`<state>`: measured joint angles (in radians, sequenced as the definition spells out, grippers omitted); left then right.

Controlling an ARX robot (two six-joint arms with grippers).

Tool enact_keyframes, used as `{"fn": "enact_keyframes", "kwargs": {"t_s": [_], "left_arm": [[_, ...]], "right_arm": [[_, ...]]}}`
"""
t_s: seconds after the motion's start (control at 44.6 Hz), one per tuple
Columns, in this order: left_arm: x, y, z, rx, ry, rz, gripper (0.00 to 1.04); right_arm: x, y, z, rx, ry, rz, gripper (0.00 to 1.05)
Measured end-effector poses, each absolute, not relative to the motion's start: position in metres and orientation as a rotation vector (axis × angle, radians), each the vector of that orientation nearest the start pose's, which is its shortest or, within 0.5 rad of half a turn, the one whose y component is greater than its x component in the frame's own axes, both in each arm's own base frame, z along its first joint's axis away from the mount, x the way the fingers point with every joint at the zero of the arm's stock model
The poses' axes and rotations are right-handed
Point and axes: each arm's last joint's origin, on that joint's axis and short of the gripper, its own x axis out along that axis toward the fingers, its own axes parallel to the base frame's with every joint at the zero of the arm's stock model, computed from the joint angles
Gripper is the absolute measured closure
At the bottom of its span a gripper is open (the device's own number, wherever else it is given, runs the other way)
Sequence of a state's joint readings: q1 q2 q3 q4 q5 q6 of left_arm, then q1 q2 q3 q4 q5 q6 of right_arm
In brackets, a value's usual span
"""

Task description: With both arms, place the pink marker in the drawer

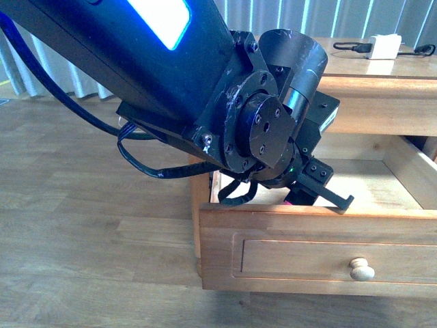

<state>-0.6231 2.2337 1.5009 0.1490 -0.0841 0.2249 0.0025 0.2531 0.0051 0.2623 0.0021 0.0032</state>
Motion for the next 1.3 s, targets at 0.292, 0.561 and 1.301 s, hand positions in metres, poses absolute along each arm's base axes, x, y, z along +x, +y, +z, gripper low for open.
{"fn": "enact_keyframes", "kwargs": {"t_s": [0.292,0.561,1.301], "left_arm": [[0.371,-0.254,0.19,0.363,0.328,-0.469,0.1],[0.319,-0.184,0.26,0.195,0.157,-0.316,0.06],[0.108,-0.023,0.219,-0.134,0.162,0.117,0.06]], "right_arm": [[0.113,0.0,0.169,0.003,-0.015,0.0,0.09],[0.113,0.0,0.169,0.003,-0.014,0.0,0.09],[0.113,0.0,0.169,0.003,-0.015,0.001,0.09]]}}
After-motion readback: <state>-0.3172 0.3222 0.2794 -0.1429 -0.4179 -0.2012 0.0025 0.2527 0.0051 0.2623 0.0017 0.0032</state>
